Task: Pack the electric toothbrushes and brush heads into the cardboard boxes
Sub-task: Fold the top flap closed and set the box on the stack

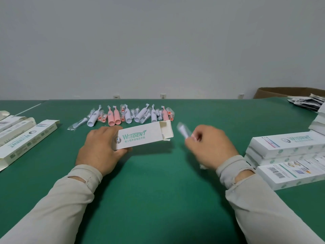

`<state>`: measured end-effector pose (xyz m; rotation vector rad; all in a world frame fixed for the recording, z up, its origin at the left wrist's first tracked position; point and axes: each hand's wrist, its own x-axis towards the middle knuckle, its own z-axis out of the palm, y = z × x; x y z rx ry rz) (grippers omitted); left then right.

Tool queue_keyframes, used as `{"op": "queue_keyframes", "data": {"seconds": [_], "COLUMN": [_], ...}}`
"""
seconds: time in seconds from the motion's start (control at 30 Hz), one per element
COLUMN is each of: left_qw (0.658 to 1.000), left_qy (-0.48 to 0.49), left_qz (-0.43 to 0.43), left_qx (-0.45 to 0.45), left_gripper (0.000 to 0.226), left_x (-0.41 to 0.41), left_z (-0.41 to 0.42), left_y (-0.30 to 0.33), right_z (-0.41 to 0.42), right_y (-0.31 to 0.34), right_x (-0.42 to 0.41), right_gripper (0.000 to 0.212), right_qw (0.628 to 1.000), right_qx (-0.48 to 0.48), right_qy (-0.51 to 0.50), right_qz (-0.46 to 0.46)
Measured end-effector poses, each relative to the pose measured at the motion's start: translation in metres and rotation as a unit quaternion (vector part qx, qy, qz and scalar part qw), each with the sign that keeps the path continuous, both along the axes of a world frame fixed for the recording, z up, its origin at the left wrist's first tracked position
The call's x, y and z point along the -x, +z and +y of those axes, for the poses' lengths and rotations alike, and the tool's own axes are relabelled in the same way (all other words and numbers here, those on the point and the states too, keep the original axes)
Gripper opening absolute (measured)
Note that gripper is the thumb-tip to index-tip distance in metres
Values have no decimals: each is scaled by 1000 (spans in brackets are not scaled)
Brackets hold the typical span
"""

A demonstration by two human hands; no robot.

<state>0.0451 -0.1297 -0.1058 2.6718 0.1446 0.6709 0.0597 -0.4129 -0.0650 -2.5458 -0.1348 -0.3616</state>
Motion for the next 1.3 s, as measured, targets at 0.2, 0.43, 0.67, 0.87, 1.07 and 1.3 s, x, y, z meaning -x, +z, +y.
{"op": "queue_keyframes", "data": {"seconds": [0.2, 0.43, 0.67, 0.87, 1.07, 1.3], "left_qw": [1000, 1000, 1000, 1000, 999, 997], "left_qy": [17, 14, -21, -10, -46, -74], "left_qz": [4, 1, 2, 15, 13, 15], "left_qx": [-16, -12, -16, -8, -7, -8], "left_gripper": [59, 56, 56, 54, 56, 58], "left_x": [0, 0, 1, 0, 1, 1], "left_z": [-3, -3, -7, -4, -6, -12], "left_y": [0, 1, -1, -1, -2, -2], "right_z": [2, 4, 5, 2, 8, 22], "right_y": [-8, -2, 0, -1, -5, -18], "right_x": [-2, 0, 1, 2, 2, 1], "right_gripper": [8, 13, 16, 13, 10, 17], "right_qw": [979, 995, 994, 991, 985, 973], "right_qx": [-155, 49, 50, 42, 2, -178], "right_qy": [99, 58, 26, 75, 111, 81], "right_qz": [-90, -67, -92, -100, -135, -126]}}
